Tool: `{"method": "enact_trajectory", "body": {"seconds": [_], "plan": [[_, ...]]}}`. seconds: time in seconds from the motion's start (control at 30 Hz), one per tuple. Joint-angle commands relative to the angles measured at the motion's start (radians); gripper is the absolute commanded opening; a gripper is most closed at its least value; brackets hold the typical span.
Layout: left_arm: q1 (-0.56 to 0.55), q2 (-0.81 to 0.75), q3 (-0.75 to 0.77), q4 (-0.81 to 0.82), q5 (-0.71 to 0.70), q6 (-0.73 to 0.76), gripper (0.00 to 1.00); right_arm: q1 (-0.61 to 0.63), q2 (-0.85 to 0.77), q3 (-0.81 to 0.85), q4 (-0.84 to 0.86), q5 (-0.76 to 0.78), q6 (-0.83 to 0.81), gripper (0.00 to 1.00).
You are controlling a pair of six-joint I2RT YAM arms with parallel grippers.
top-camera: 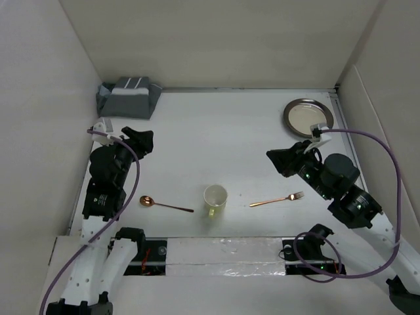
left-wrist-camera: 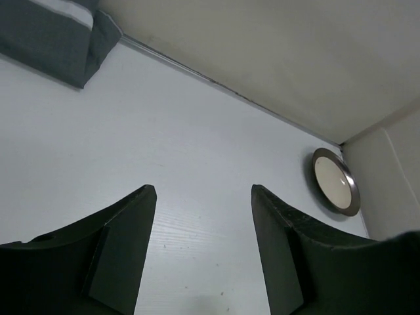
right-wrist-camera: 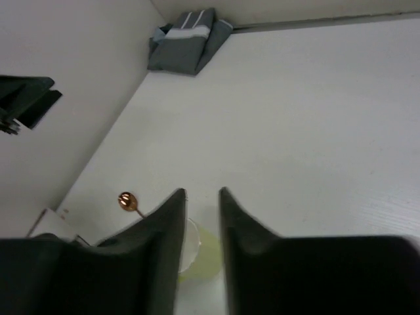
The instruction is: Set the dinner table for one person
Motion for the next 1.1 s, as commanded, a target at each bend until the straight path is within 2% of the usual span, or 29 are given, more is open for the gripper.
{"method": "enact_trajectory", "body": {"seconds": [0.0,0.03,0.07,0.1,0.13,0.17,0.2,0.23,0.27,0.33,0.37,0.4,0.43,0.47,0.5,0.57,0.6,0.7,0.83,0.9,1.07], "plan": [[0.007,0.092,0.009,0.077,-0.037,0.004,0.57,0.010,0.020,-0.028,0.089,-0.034,0.007,0.16],[0.007,0.123,0.044,0.086,-0.073,0.007,0.54,0.010,0.023,-0.038,0.095,-0.037,0.008,0.05],[0.007,0.201,0.062,0.086,-0.086,0.005,0.50,0.010,0.026,-0.042,0.104,-0.041,0.005,0.00],[0.007,0.248,0.084,0.115,-0.115,0.002,0.47,0.010,0.039,-0.045,0.121,-0.048,-0.002,0.00],[0.007,0.295,0.146,0.130,-0.127,0.005,0.34,0.010,0.048,-0.046,0.130,-0.055,-0.004,0.00],[0.007,0.410,0.177,0.135,-0.139,0.007,0.26,0.010,0.056,-0.043,0.139,-0.058,-0.007,0.00],[0.007,0.475,0.222,0.134,-0.158,0.005,0.06,0.019,0.063,-0.040,0.142,-0.055,-0.007,0.00],[0.007,0.540,0.321,0.117,-0.175,0.015,0.00,0.019,0.080,-0.040,0.148,-0.055,-0.008,0.00],[0.007,0.680,0.378,0.100,-0.190,0.043,0.00,0.019,0.086,-0.045,0.158,-0.054,-0.009,0.00],[0.007,0.817,0.567,0.024,-0.273,0.091,0.00,0.019,0.106,-0.048,0.168,-0.055,-0.013,0.00],[0.007,0.955,0.626,-0.004,-0.305,0.141,0.00,0.019,0.109,-0.046,0.162,-0.054,-0.016,0.00],[0.007,1.029,0.694,-0.033,-0.351,0.166,0.00,0.019,0.112,-0.040,0.142,-0.046,-0.022,0.00],[0.007,1.089,0.825,-0.093,-0.383,0.195,0.04,0.019,0.106,-0.042,0.136,-0.040,-0.025,0.00],[0.007,1.210,0.881,-0.121,-0.415,0.218,0.13,0.019,0.102,-0.045,0.135,-0.035,-0.022,0.00],[0.016,1.267,0.938,-0.164,-0.464,0.257,0.27,0.019,0.097,-0.063,0.148,-0.023,-0.021,0.00],[0.025,1.399,1.073,-0.189,-0.483,0.289,0.33,0.019,0.094,-0.074,0.151,-0.018,-0.024,0.06],[0.039,1.434,1.107,-0.190,-0.486,0.310,0.38,0.019,0.094,-0.080,0.156,-0.017,-0.025,0.18],[0.051,1.557,1.216,-0.184,-0.483,0.334,0.42,0.019,0.114,-0.095,0.185,-0.035,-0.025,0.41],[0.051,1.700,1.409,-0.190,-0.494,0.396,0.48,0.019,0.180,-0.106,0.230,-0.092,-0.021,0.43],[0.051,1.772,1.449,-0.178,-0.518,0.413,0.50,0.019,0.223,-0.109,0.256,-0.141,-0.012,0.43],[0.051,1.881,1.527,-0.146,-0.546,0.455,0.51,0.028,0.280,-0.101,0.259,-0.150,-0.022,0.43]]}}
